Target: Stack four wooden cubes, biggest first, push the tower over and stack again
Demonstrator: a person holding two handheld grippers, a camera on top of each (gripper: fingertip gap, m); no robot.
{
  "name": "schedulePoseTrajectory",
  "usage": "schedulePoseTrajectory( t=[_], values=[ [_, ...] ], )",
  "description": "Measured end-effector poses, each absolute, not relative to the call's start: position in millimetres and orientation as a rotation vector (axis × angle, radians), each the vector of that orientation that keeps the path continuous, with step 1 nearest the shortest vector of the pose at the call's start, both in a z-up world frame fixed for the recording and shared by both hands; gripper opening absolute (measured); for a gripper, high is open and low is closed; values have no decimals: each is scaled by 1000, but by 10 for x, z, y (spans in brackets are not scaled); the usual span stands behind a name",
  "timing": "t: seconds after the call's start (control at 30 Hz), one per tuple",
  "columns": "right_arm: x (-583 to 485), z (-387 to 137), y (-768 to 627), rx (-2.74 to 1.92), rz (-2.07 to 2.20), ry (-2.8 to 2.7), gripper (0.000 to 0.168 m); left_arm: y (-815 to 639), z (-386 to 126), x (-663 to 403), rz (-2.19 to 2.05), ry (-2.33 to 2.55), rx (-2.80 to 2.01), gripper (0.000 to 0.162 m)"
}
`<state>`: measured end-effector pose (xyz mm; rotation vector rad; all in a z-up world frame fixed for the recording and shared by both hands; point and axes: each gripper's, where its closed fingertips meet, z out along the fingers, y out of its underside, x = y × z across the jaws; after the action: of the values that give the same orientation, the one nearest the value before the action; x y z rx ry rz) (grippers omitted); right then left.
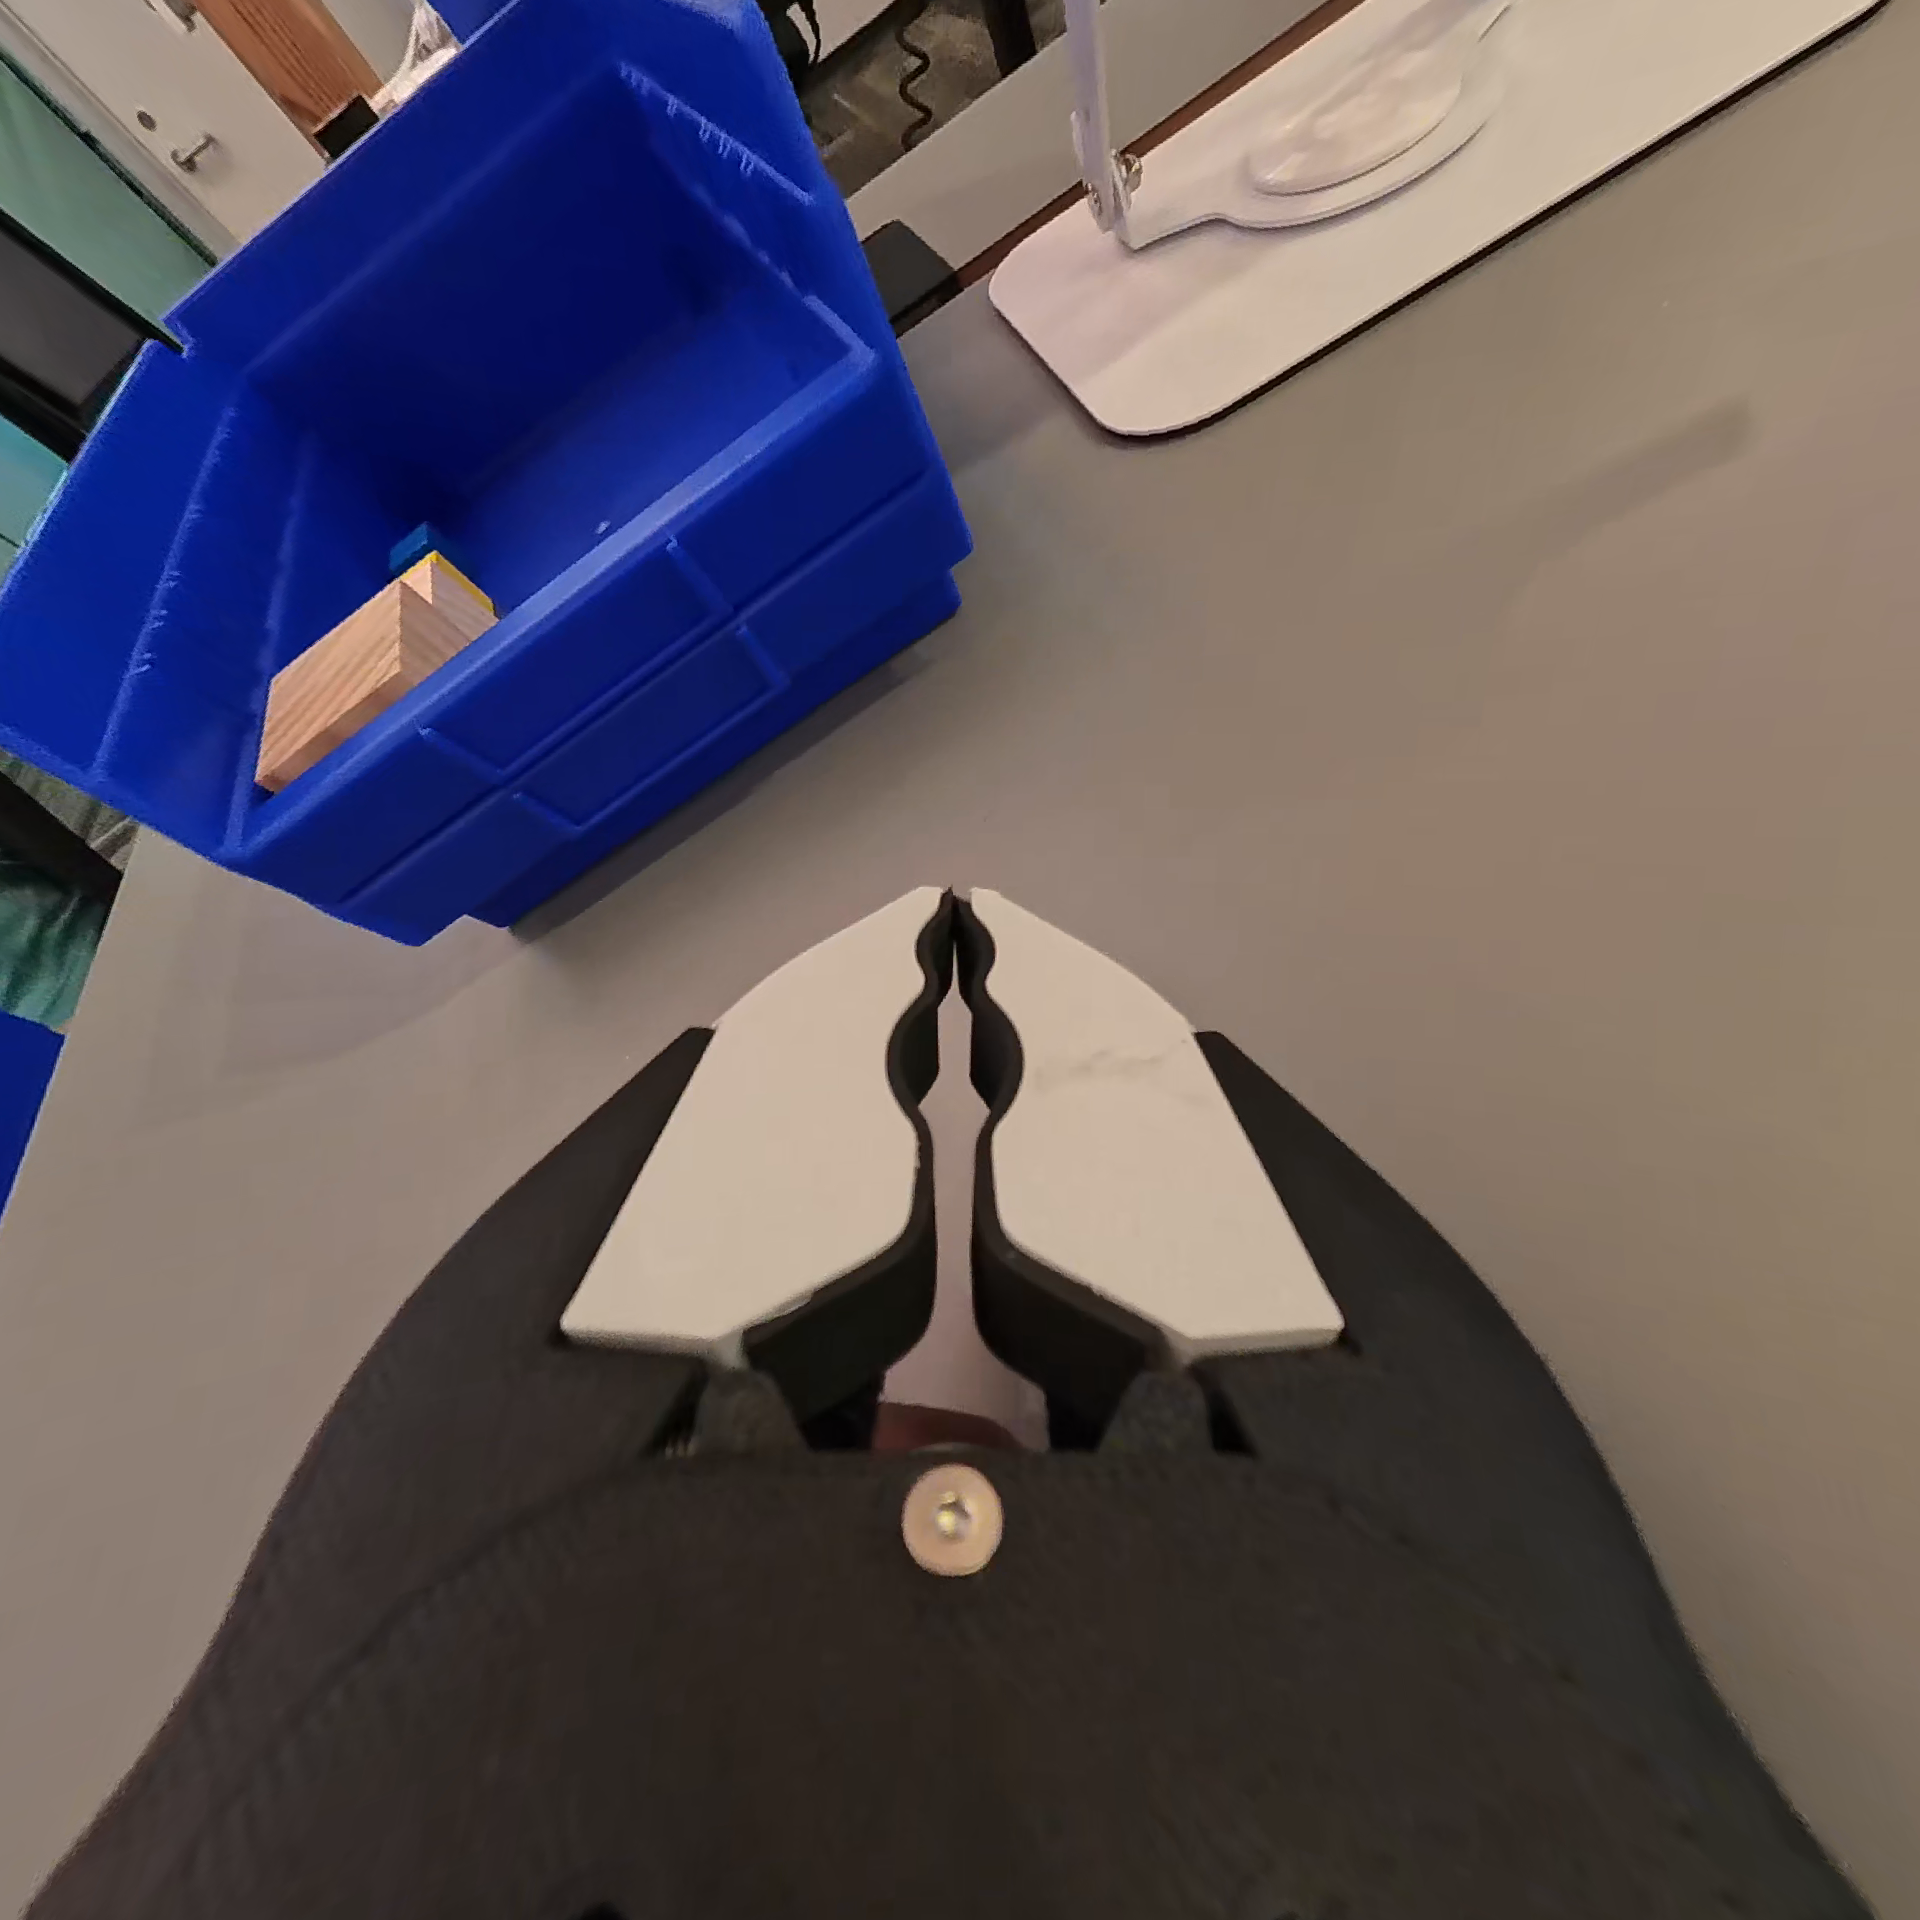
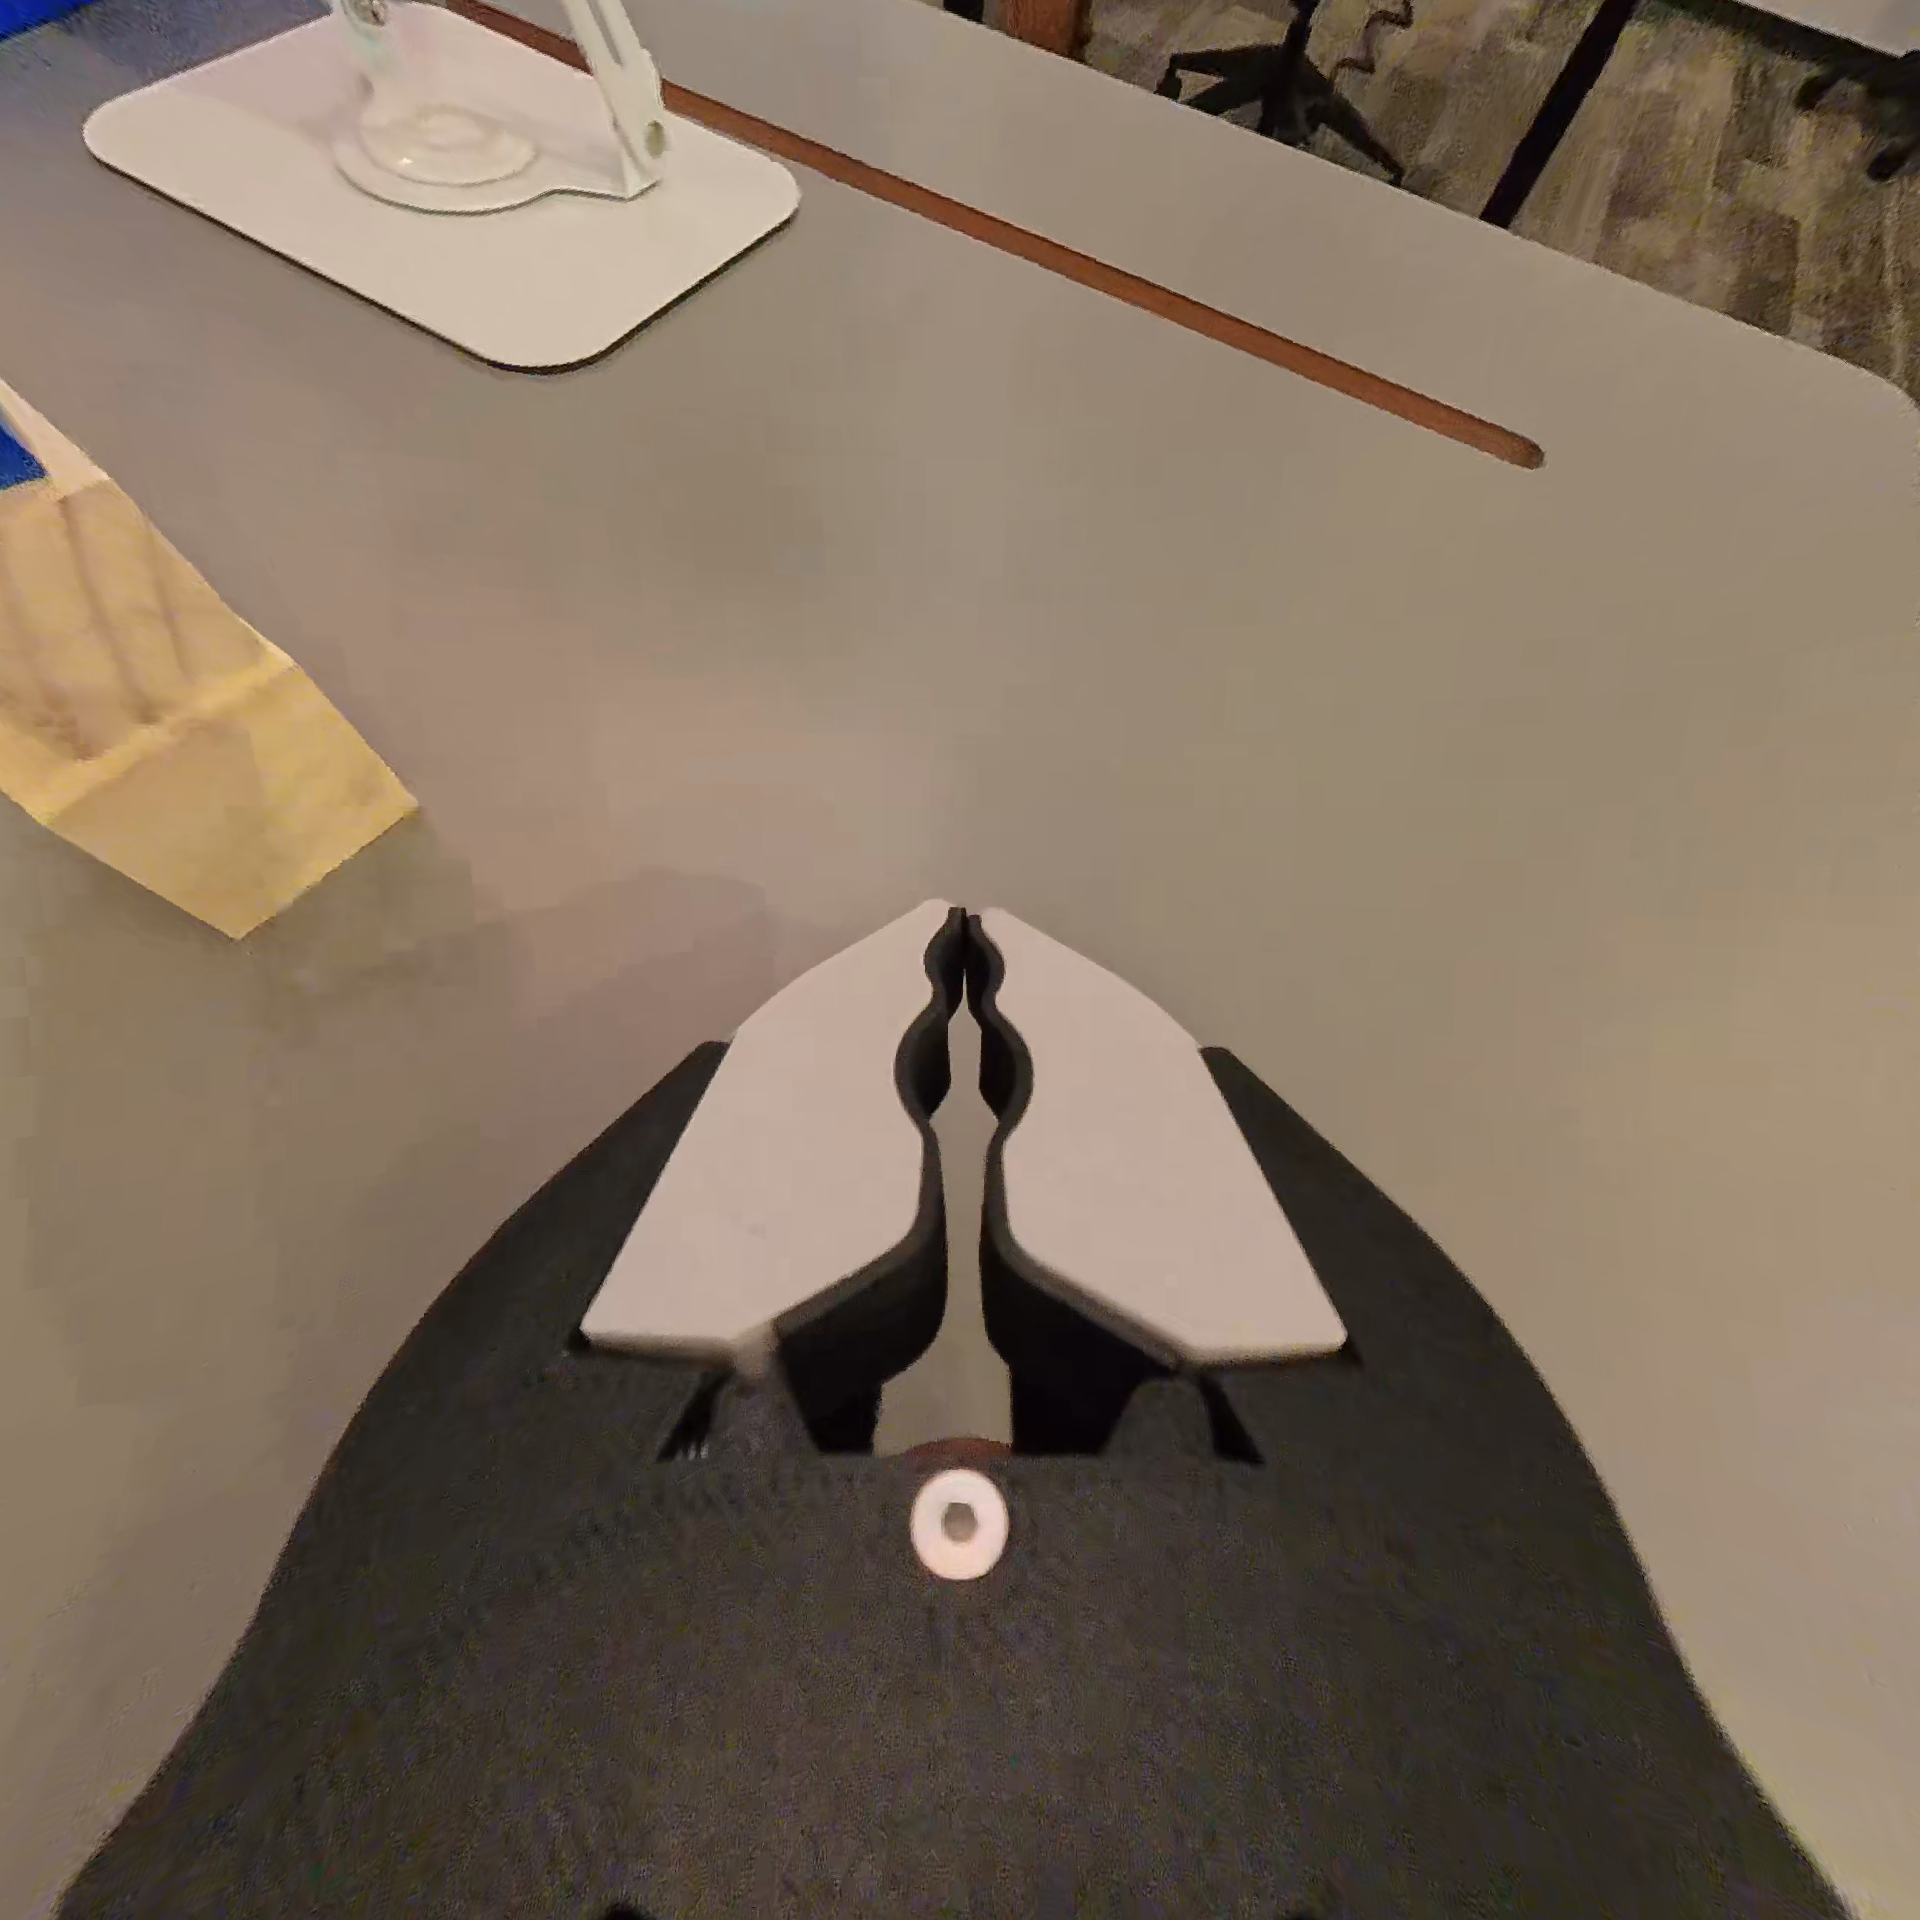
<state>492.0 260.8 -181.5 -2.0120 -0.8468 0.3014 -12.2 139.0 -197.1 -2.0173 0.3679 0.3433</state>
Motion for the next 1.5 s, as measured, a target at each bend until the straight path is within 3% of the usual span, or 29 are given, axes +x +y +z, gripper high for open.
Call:
schedulePoseTrajectory(
  t=[0.13,0.23,0.57,0.97,1.2,1.5],
  values=[
    [3147,-2002,2136,-1915,302,-1254,0,1392,-1958,-149,329,351,-2015,0],
    [2683,-1842,2121,-1868,333,-1285,0,1332,-1892,-353,360,298,-2005,0],
    [3312,-1947,2487,-1923,296,-1228,0,804,-1744,-1558,372,-76,-1931,0],
    [3124,-1953,2241,-1841,390,-1358,0,490,-1351,-2000,305,-204,-1767,0],
    [2971,-1989,1958,-1721,327,-1503,0,558,-1579,-1973,336,-167,-1833,0],
    [4527,-1718,3742,-1890,221,-1025,0,514,-1559,-1842,319,-82,-1866,0]
  ],
)
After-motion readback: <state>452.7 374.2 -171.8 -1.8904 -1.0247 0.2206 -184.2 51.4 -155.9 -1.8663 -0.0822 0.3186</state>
